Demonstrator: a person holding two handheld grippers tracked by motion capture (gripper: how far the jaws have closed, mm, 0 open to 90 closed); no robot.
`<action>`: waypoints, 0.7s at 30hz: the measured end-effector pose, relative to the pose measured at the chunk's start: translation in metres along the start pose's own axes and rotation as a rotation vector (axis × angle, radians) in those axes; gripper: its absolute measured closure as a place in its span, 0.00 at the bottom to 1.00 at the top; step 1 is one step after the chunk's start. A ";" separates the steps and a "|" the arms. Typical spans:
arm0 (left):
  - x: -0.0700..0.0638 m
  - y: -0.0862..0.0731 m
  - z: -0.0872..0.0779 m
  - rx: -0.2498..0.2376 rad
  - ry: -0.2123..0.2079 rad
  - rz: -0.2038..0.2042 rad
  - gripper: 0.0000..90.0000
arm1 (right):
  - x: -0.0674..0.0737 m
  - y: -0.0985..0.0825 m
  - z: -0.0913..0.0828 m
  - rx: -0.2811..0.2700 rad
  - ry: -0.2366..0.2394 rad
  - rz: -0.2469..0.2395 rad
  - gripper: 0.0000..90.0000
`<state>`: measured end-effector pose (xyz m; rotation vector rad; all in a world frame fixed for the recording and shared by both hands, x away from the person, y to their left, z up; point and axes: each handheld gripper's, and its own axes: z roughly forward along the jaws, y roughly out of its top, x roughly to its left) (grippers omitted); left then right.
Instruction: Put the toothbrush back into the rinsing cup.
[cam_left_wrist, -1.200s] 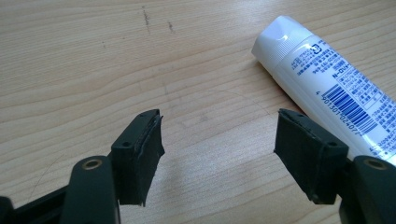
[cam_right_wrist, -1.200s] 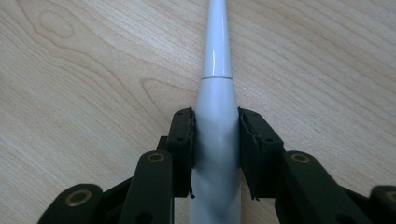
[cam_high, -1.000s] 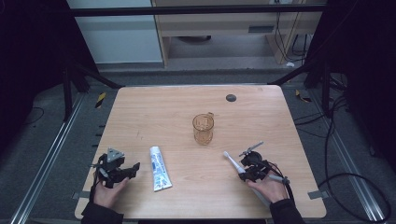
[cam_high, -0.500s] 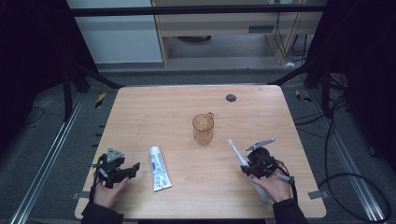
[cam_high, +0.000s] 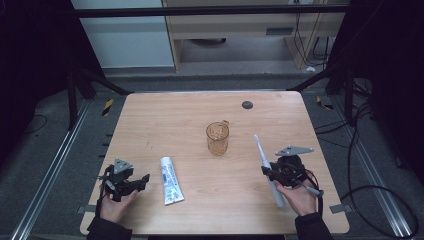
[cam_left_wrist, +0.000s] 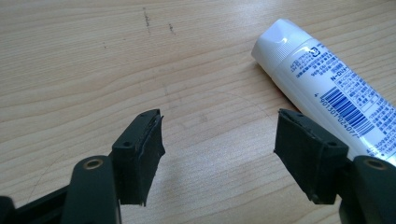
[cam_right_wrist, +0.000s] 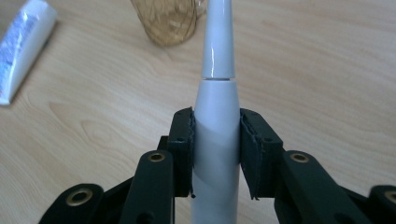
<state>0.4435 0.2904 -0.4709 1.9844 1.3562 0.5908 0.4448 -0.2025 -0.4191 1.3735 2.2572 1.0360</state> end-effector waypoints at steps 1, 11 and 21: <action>0.000 0.000 0.000 0.001 0.000 0.002 0.35 | 0.000 0.000 -0.002 -0.023 0.001 0.007 0.75; 0.001 0.000 -0.001 -0.005 0.007 0.000 0.35 | -0.004 0.005 -0.014 -0.209 -0.008 0.054 0.75; 0.001 0.000 -0.003 -0.015 0.010 -0.004 0.35 | -0.001 0.029 -0.015 -0.338 -0.001 0.083 0.75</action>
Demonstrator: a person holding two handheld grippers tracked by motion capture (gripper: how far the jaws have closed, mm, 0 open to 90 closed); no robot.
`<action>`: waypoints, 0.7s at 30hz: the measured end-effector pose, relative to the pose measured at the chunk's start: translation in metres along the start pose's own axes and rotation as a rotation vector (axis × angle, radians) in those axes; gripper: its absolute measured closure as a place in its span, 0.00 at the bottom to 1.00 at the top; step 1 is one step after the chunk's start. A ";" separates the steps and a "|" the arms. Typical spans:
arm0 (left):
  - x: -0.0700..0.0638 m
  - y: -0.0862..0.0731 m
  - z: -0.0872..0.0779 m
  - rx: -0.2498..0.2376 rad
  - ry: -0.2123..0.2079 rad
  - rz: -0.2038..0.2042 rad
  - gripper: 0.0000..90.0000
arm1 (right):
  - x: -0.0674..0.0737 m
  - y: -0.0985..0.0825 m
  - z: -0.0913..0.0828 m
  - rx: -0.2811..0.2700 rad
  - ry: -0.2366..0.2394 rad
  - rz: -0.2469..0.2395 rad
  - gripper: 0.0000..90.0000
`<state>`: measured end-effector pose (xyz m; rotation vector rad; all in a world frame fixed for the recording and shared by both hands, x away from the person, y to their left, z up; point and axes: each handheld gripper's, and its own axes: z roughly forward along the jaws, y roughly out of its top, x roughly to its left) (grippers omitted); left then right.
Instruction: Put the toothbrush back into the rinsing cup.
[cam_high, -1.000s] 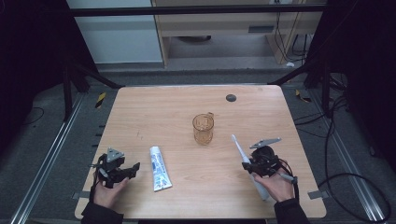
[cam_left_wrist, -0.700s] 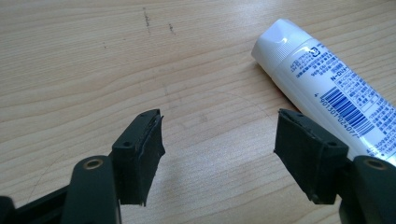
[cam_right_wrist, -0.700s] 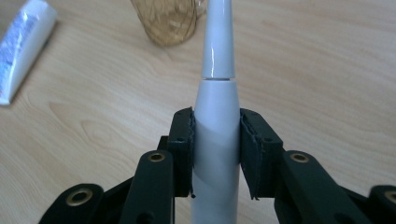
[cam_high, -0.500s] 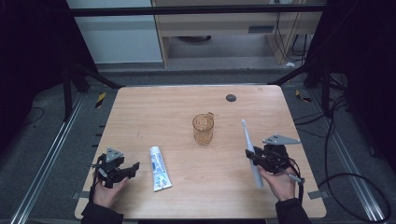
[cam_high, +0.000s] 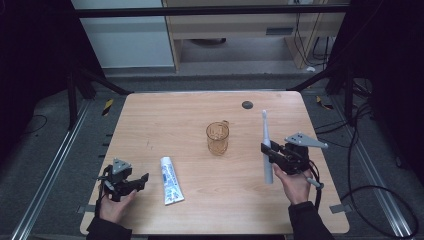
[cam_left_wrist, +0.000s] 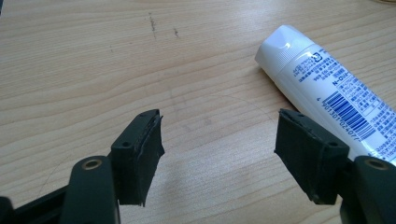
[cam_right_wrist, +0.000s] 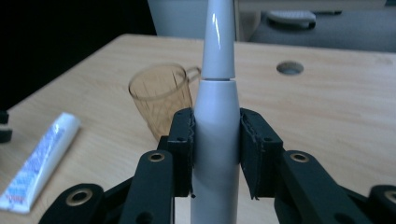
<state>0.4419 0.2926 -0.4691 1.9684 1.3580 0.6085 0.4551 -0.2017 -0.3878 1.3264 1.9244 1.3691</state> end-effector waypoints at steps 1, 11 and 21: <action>0.000 0.000 0.000 -0.002 0.001 0.000 0.35 | 0.001 0.003 0.001 -0.020 0.002 -0.001 0.75; 0.001 0.000 0.000 -0.006 0.001 -0.003 0.35 | 0.012 0.035 0.015 -0.229 -0.013 0.029 0.75; 0.002 0.000 0.000 -0.010 0.000 -0.009 0.35 | 0.025 0.060 0.040 -0.360 -0.032 0.038 0.75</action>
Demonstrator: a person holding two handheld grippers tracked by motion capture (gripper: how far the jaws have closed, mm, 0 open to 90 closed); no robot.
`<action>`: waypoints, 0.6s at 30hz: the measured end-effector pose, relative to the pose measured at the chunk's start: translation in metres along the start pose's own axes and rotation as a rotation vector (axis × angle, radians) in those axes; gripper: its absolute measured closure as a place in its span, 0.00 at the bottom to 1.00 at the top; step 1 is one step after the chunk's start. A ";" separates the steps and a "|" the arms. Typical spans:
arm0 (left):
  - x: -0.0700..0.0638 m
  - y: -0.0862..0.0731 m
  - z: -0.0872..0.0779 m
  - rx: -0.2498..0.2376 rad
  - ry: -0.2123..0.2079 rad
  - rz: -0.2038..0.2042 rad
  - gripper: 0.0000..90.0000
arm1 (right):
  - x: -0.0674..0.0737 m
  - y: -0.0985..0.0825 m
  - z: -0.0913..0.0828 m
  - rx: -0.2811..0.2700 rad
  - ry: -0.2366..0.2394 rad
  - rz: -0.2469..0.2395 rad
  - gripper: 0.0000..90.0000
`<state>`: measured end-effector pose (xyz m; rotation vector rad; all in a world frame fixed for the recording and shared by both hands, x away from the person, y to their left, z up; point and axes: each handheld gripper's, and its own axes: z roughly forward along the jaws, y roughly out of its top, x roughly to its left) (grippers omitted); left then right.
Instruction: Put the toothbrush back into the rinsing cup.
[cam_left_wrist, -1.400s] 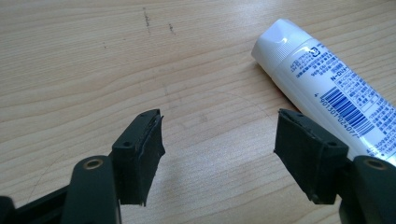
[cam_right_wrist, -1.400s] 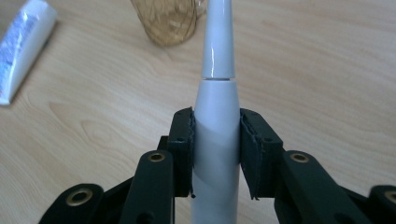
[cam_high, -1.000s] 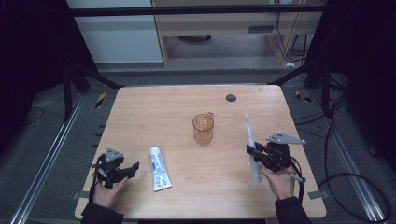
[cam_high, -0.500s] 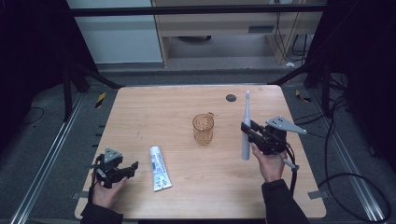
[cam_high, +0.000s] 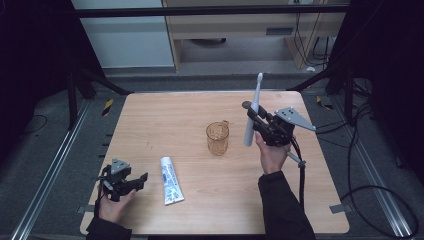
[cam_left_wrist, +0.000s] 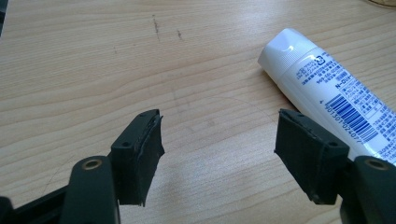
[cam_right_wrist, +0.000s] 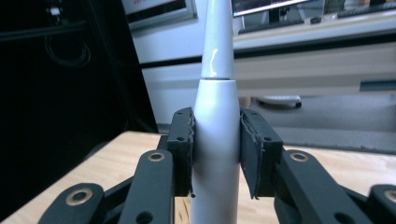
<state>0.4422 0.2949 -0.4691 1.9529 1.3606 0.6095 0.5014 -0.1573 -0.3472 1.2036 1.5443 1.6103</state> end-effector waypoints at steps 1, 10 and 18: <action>0.000 0.000 0.000 -0.002 0.000 -0.001 0.35 | 0.001 0.000 0.002 -0.007 -0.001 -0.001 0.75; 0.000 0.000 0.000 -0.004 0.000 -0.002 0.35 | 0.008 0.000 0.027 -0.070 -0.019 -0.004 0.75; 0.000 0.000 0.000 -0.001 0.002 0.000 0.35 | 0.010 -0.001 0.042 -0.102 -0.024 0.006 0.75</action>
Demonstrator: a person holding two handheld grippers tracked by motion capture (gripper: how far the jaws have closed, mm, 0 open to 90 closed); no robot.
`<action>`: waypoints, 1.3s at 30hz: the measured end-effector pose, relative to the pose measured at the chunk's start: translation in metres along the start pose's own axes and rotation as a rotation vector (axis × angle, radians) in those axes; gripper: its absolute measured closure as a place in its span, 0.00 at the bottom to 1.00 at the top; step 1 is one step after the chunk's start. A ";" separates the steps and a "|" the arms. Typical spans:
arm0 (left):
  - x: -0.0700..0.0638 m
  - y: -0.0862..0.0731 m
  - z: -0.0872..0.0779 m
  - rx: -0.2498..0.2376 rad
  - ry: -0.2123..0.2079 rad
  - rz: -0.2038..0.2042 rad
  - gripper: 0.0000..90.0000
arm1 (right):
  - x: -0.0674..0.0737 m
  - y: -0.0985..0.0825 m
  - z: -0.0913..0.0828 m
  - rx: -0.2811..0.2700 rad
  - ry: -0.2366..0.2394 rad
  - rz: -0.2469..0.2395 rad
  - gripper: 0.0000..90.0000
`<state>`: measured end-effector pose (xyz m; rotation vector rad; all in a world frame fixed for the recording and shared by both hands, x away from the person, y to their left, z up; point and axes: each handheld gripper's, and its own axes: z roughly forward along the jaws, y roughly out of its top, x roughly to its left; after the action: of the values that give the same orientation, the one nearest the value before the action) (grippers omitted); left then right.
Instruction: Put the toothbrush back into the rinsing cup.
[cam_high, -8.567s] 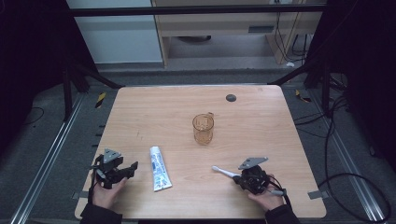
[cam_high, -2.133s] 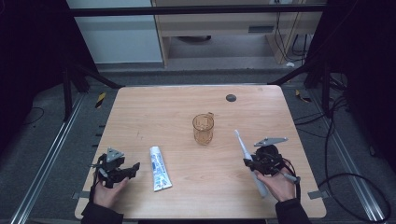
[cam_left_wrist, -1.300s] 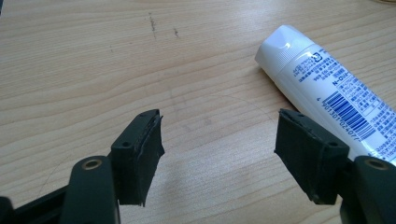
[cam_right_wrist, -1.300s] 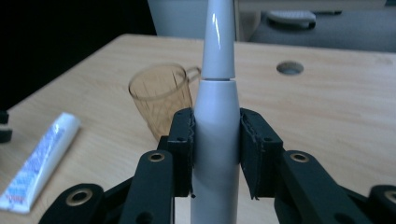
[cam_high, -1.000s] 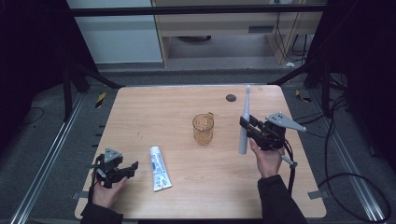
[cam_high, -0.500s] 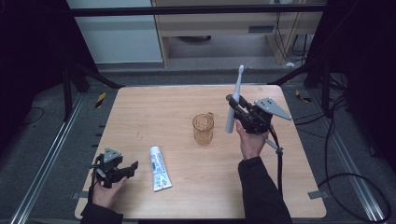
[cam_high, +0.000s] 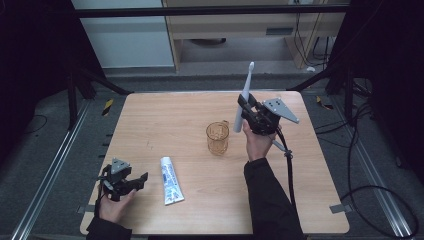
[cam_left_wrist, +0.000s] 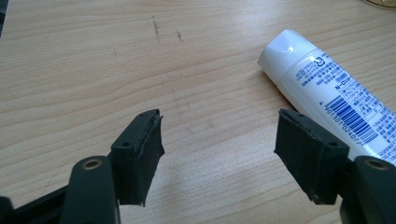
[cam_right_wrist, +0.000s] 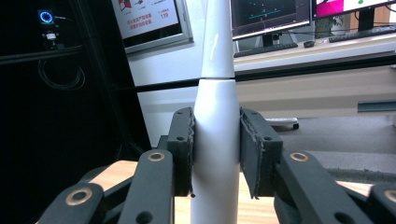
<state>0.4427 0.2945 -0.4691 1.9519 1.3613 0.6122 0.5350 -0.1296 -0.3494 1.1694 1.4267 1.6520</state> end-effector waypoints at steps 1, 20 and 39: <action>0.000 0.000 0.000 -0.001 0.000 -0.001 0.35 | 0.001 0.000 0.002 0.000 -0.001 -0.002 0.75; 0.000 0.000 0.000 0.000 -0.002 0.001 0.35 | 0.012 -0.014 0.029 -0.013 0.013 -0.005 0.75; 0.001 0.000 0.000 -0.002 -0.004 0.002 0.35 | 0.019 -0.040 0.042 0.057 0.032 -0.007 0.75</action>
<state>0.4431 0.2950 -0.4691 1.9520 1.3568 0.6102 0.5637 -0.0882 -0.3846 1.1725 1.5054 1.6418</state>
